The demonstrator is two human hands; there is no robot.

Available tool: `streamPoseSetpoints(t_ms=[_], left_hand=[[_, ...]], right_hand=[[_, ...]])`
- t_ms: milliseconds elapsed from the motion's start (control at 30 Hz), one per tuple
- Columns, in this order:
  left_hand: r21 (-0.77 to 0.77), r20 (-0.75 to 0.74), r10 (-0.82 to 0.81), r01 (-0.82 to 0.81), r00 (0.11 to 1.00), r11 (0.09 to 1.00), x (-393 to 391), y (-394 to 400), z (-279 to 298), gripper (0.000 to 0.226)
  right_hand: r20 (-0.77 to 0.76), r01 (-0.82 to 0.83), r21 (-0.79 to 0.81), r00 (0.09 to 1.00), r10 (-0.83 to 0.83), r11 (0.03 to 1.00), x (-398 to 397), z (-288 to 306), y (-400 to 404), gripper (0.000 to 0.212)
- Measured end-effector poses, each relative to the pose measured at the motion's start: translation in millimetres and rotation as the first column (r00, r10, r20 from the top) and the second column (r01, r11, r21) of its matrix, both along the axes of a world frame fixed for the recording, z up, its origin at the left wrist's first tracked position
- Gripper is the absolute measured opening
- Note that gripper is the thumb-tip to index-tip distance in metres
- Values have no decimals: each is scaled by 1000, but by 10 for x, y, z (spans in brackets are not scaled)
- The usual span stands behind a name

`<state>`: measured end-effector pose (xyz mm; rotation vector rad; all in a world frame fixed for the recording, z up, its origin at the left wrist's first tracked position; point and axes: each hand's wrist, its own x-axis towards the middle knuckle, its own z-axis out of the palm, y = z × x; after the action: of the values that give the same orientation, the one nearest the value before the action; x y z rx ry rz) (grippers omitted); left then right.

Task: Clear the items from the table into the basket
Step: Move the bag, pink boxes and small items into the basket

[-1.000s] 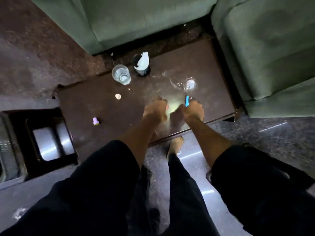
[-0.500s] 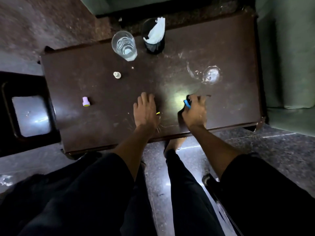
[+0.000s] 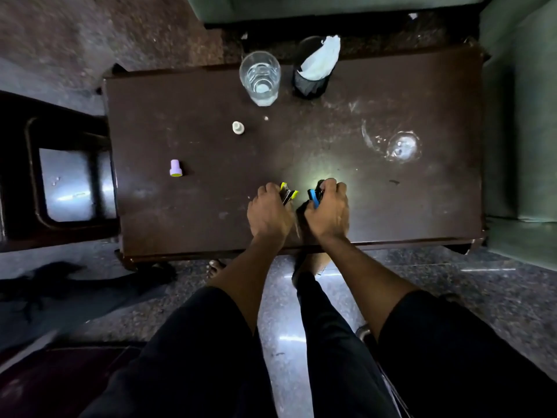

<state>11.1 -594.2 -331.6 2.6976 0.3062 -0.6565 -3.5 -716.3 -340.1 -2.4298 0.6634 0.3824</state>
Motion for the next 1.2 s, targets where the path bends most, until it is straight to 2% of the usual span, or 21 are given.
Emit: streamPoseSetpoints(t_ms=[267, 633, 800, 1000, 1200], left_hand=[[-66, -70, 212, -217, 975, 974, -99, 388, 335, 49], [-120, -65, 425, -430, 903, 895, -322, 1602, 1772, 51], [-135, -6, 471, -467, 882, 874, -331, 2295, 2461, 49], [-139, 30, 559, -550, 829, 823, -226, 2981, 3003, 51], [-119, 83, 674, -664, 734, 738, 0, 3730, 3309, 53]], right_hand=[[-52, -88, -26, 995, 86, 996, -58, 291, 414, 37], [-78, -229, 60, 969, 234, 971, -235, 1719, 1645, 36], [-2, -309, 115, 950, 311, 944, -280, 2316, 2314, 32], [53, -369, 151, 930, 365, 917, -12, 2755, 3117, 26], [98, -561, 123, 828, 553, 819, 453, 2972, 3955, 25]])
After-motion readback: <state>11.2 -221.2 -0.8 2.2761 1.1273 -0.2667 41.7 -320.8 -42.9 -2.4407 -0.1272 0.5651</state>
